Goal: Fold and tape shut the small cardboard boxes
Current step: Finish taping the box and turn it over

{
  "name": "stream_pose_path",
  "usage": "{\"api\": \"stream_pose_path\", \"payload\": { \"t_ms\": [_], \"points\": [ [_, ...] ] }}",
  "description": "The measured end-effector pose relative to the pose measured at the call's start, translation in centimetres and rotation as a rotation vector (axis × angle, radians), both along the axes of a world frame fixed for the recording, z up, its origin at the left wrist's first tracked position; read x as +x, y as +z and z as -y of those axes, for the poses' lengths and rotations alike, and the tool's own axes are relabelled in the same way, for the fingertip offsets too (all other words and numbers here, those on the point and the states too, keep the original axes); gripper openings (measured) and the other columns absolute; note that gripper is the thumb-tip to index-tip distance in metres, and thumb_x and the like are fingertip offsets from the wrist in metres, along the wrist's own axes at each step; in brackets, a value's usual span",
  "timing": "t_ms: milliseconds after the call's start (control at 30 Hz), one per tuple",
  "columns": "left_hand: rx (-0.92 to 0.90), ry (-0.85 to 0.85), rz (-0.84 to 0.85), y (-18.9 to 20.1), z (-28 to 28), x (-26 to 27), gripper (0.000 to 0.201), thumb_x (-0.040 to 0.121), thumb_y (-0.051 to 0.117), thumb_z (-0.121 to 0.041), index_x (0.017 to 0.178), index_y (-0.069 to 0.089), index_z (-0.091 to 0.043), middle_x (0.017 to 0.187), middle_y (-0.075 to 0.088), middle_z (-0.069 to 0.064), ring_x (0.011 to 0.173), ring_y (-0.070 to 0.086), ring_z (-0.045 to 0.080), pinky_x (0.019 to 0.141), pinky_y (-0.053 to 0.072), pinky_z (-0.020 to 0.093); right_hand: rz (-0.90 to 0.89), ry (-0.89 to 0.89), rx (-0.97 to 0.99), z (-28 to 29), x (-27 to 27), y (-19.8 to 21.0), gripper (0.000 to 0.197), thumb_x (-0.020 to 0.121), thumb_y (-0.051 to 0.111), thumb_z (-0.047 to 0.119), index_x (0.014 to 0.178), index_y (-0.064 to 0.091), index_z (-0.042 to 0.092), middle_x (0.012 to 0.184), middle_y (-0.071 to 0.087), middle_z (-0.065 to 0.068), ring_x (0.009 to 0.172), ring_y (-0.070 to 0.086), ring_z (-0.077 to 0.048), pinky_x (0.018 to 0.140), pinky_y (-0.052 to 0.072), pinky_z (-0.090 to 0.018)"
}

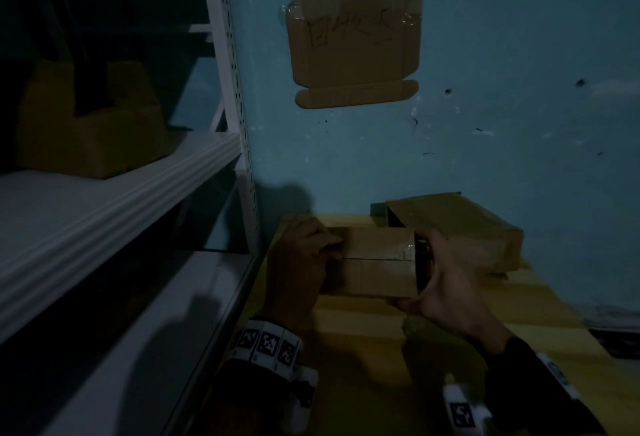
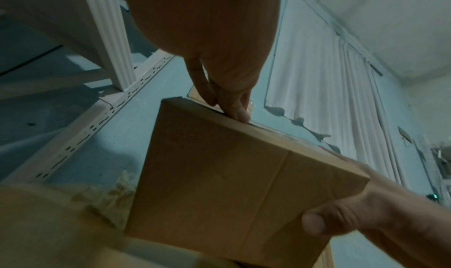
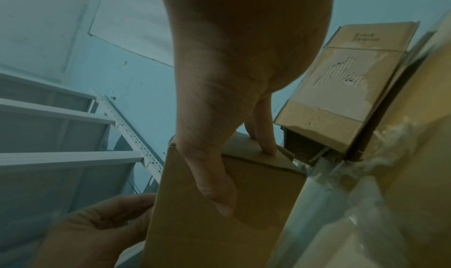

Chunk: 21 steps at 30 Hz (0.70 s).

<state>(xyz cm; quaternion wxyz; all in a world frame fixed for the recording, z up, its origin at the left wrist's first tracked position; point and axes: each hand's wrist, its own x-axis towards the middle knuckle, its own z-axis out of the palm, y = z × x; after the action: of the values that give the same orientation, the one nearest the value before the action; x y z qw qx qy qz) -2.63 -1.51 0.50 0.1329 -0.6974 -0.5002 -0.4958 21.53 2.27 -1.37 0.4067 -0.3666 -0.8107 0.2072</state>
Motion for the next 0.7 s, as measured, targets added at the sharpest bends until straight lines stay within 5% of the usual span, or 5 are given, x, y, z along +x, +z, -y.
{"api": "stream_pose_path", "payload": {
  "t_ms": [67, 167, 300, 433, 700],
  "points": [
    [-0.010, -0.017, 0.022, -0.1, 0.0, -0.2, 0.014, 0.067, 0.082, -0.003, 0.079, 0.077, -0.009, 0.081, 0.070, 0.003, 0.081, 0.063, 0.020, 0.071, 0.050, 0.027, -0.022, 0.025, -0.027, 0.0, 0.0, -0.1, 0.095, 0.051, 0.092, 0.041, 0.128, 0.036, 0.046, 0.122, 0.052, 0.031, 0.116, 0.049, 0.020, 0.084, 0.052, -0.013],
    [-0.020, -0.029, 0.027, -0.1, -0.3, -0.4, 0.008, 0.067, 0.080, -0.009, 0.074, 0.076, -0.010, 0.079, 0.070, 0.002, 0.078, 0.063, 0.021, 0.070, 0.050, 0.034, -0.006, -0.008, 0.019, 0.1, 0.1, 0.0, 0.101, 0.051, 0.096, 0.034, 0.131, 0.036, 0.039, 0.122, 0.049, 0.030, 0.115, 0.045, 0.026, 0.086, 0.042, 0.001],
    [-0.045, -0.060, 0.045, -0.4, -0.7, -0.3, 0.009, 0.065, 0.081, -0.008, 0.071, 0.075, -0.010, 0.076, 0.070, 0.002, 0.075, 0.064, 0.022, 0.066, 0.055, 0.038, -0.011, -0.002, 0.039, 0.3, 0.1, -0.1, 0.102, 0.051, 0.098, 0.029, 0.130, 0.036, 0.039, 0.121, 0.050, 0.027, 0.116, 0.045, 0.026, 0.087, 0.040, 0.003],
    [-0.074, -0.088, 0.065, -0.5, -0.8, -0.2, 0.004, 0.066, 0.075, -0.011, 0.068, 0.073, -0.010, 0.075, 0.068, 0.002, 0.075, 0.063, 0.023, 0.063, 0.055, 0.042, 0.011, -0.019, 0.043, 0.5, 0.2, -0.1, 0.098, 0.049, 0.095, 0.040, 0.129, 0.038, 0.040, 0.122, 0.051, 0.028, 0.114, 0.051, 0.019, 0.079, 0.050, -0.007],
    [-0.030, -0.089, 0.088, -0.2, -1.3, -0.3, 0.006, 0.065, 0.078, -0.005, 0.065, 0.073, -0.007, 0.071, 0.069, 0.005, 0.070, 0.064, 0.021, 0.064, 0.053, 0.035, -0.021, -0.039, 0.025, 0.6, -0.2, -0.1, 0.100, 0.049, 0.102, 0.025, 0.126, 0.039, 0.036, 0.118, 0.050, 0.028, 0.112, 0.044, 0.029, 0.089, 0.034, 0.006]
  ]
}}
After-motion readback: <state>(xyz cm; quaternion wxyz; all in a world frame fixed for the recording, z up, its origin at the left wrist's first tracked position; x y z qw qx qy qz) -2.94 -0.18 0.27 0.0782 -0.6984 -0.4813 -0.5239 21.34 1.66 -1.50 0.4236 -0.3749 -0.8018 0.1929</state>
